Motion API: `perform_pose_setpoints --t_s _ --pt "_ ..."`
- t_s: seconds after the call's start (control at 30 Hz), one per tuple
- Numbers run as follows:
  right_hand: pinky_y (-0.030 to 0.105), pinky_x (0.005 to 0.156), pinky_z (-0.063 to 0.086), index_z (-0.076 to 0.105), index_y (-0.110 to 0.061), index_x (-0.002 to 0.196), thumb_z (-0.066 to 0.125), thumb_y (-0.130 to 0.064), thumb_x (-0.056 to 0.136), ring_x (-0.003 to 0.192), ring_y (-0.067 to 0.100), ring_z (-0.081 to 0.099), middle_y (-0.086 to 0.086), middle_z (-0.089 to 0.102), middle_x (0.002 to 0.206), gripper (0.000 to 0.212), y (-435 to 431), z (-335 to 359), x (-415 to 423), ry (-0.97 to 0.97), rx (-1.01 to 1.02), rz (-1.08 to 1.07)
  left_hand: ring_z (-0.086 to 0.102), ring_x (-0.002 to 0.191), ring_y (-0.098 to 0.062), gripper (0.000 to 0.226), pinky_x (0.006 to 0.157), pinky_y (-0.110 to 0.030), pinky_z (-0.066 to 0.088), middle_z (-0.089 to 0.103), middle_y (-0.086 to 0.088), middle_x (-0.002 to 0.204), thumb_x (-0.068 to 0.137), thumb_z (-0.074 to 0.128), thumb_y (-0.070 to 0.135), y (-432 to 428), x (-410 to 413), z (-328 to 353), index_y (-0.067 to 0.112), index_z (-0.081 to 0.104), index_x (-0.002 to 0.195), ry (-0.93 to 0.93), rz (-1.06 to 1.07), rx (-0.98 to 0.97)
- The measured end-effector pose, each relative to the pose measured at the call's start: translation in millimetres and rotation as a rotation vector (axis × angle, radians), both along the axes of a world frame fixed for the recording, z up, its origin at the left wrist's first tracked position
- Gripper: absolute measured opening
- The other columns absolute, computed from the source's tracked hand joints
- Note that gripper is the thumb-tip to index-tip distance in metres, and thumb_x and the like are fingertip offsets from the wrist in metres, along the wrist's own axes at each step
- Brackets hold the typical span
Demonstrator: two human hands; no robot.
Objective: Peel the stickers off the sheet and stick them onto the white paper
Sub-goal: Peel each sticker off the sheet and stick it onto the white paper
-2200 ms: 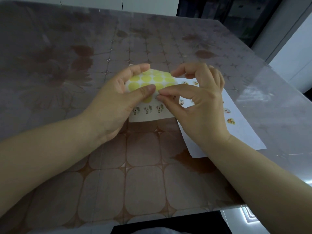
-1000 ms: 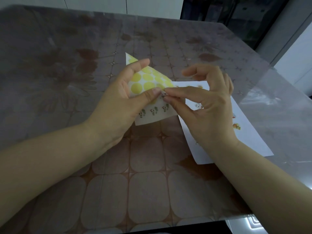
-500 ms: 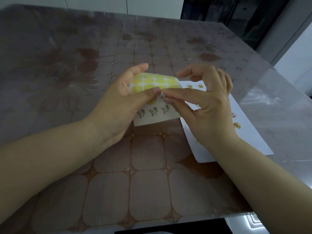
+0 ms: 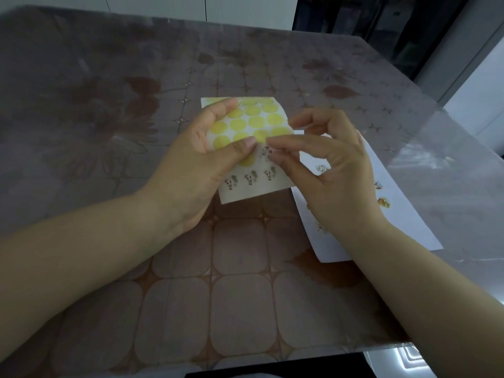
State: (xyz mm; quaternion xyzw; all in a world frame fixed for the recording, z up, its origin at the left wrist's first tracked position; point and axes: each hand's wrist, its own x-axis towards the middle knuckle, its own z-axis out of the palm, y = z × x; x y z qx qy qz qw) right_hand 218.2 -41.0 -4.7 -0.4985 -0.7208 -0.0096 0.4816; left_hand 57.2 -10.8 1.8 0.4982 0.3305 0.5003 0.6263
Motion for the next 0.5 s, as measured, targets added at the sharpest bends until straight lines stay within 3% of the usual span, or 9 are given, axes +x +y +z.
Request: perform_pose_setpoints --t_s 0.13,0.5 --pt "0.052 0.090 0.042 0.065 -0.039 0.095 0.062 -0.039 0.080 0.100 0.007 0.050 -0.022 0.046 0.107 0.016 -0.6 0.3 4.6 0.082 -0.071 0.018 0.069 0.090 -0.007 0.061 0.077 -0.023 0.054 0.066 0.004 0.107 0.067 0.066 0.015 0.4 0.8 -0.6 0.024 0.049 0.125 0.017 0.024 0.034" --pt "0.040 0.094 0.033 0.071 -0.034 0.093 0.063 -0.033 0.083 0.097 0.005 0.040 -0.010 0.049 0.108 0.013 -2.2 1.2 0.7 -0.059 0.043 -0.013 0.065 0.102 -0.011 0.054 0.079 -0.024 0.053 0.057 -0.003 0.129 0.075 0.072 0.016 1.4 -0.2 -5.3 0.028 0.051 0.123 0.049 0.006 0.091"
